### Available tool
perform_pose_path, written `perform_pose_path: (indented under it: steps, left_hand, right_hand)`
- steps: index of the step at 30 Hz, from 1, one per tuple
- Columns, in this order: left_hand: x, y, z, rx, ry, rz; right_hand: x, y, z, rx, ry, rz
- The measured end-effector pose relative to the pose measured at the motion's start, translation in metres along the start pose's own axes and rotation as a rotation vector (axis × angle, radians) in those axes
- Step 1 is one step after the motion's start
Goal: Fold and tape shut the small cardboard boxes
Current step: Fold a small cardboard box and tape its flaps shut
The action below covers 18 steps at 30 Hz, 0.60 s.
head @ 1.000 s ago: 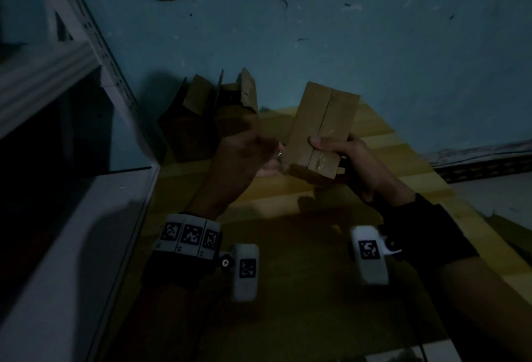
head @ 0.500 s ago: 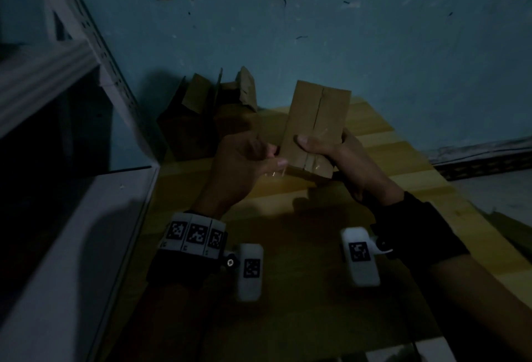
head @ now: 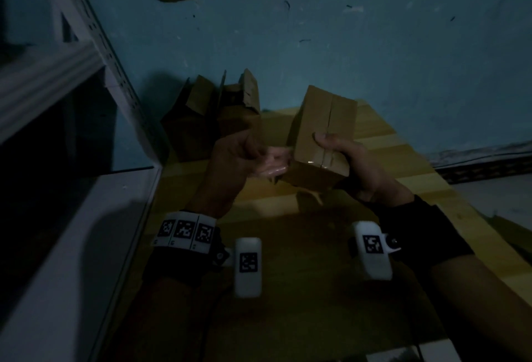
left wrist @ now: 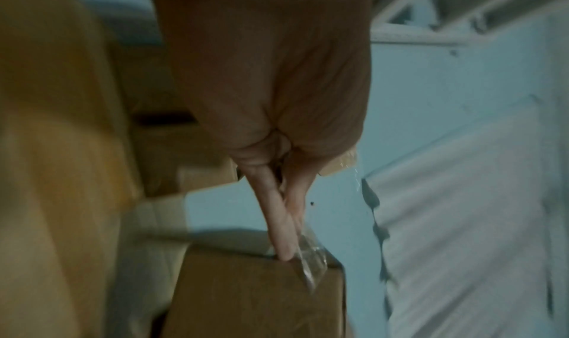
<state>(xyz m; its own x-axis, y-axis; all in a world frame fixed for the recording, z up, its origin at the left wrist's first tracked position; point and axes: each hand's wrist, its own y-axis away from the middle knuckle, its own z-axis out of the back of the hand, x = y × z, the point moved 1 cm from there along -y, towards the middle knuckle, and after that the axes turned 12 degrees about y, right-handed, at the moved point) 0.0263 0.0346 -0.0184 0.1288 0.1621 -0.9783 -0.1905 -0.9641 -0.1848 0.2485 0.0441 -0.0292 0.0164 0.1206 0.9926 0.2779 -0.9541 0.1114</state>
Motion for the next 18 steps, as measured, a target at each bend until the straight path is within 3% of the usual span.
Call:
perform_pose_path:
  steps: [3,8,12,18]
  left_hand:
    - [-0.009,-0.001,-0.011,0.076,0.159,0.169]
    - [-0.018,0.01,-0.011,0.009,0.26,0.012]
    - [-0.022,0.014,-0.011,0.077,0.15,0.026]
    - [-0.023,0.017,-0.007,-0.053,0.073,-0.004]
  right_hand:
    - [0.007,0.004,-0.002,0.078,-0.137,-0.003]
    - [0.008,0.004,-0.004,0.116,-0.132,0.004]
    - [0.009,0.002,-0.003,0.106,-0.12,0.02]
    - [0.011,0.003,0.004,0.097,-0.11,0.036]
